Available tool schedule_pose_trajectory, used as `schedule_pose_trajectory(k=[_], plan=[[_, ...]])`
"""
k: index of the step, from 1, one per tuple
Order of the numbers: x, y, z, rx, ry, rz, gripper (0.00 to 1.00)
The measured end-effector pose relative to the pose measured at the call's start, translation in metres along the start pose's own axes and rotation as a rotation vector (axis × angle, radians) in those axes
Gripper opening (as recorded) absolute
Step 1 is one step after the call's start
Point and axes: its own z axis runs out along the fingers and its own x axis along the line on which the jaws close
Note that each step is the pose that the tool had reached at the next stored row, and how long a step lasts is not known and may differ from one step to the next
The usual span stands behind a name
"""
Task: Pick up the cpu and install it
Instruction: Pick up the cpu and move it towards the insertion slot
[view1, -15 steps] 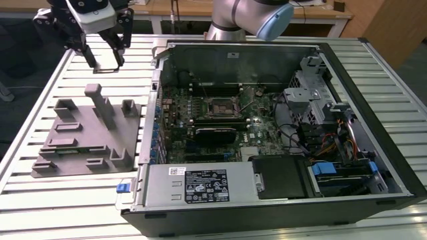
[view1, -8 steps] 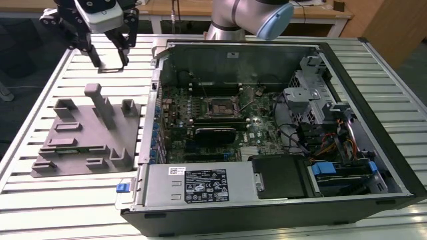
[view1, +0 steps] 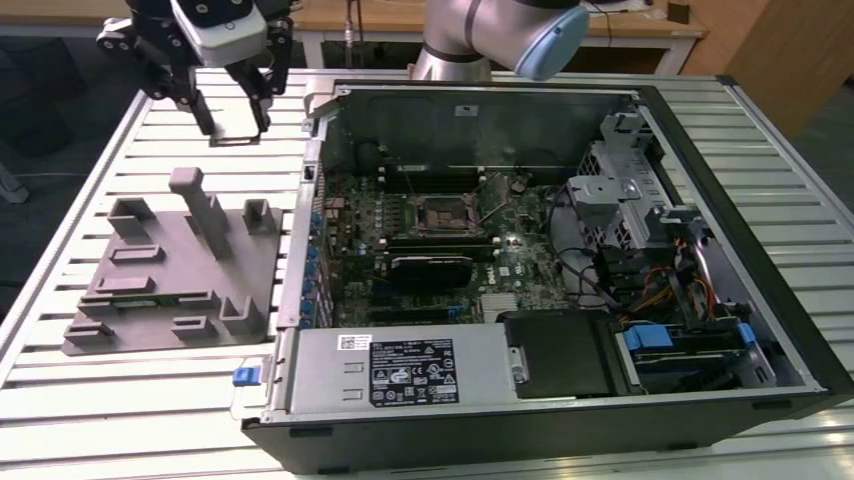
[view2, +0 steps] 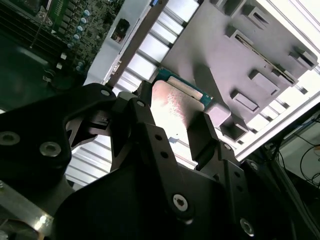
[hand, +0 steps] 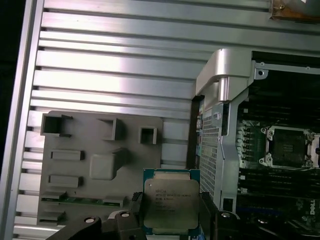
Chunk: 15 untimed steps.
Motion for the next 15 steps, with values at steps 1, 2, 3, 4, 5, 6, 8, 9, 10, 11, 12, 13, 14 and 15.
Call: schedule_pose_trajectory(k=[1,2,3,4,5,6,8,9,10,11,12,13,14,15], plan=[[-0.0017,-0.0001,0.0000,-0.0001,0.0000,-0.001,0.53],[-0.0036,-0.0003,0.0000,-0.0002,0.0000,-0.001,0.53],[-0.0055,-0.0004,0.0000,-0.0002,0.0001,-0.002,0.53],[-0.0075,-0.0005,0.0000,-0.0002,0.0002,-0.002,0.53],[-0.0096,-0.0007,0.0000,-0.0002,0.0002,-0.003,0.53],[-0.0120,-0.0009,0.0000,-0.0002,0.0003,-0.004,0.53],[-0.0171,-0.0011,0.0000,-0.0003,0.0003,-0.005,0.53],[-0.0196,-0.0012,0.0000,-0.0002,0.0005,-0.006,0.53],[-0.0221,-0.0013,0.0000,-0.0002,0.0004,-0.006,0.53],[-0.0244,-0.0013,0.0000,-0.0003,0.0005,-0.007,0.53],[-0.0267,-0.0013,0.0000,-0.0002,0.0005,-0.008,0.53],[-0.0290,-0.0013,0.0000,-0.0002,0.0006,-0.008,0.53],[-0.0315,-0.0013,0.0000,-0.0003,0.0007,-0.009,0.53],[-0.0339,-0.0013,0.0000,-0.0002,0.0008,-0.009,0.53]])
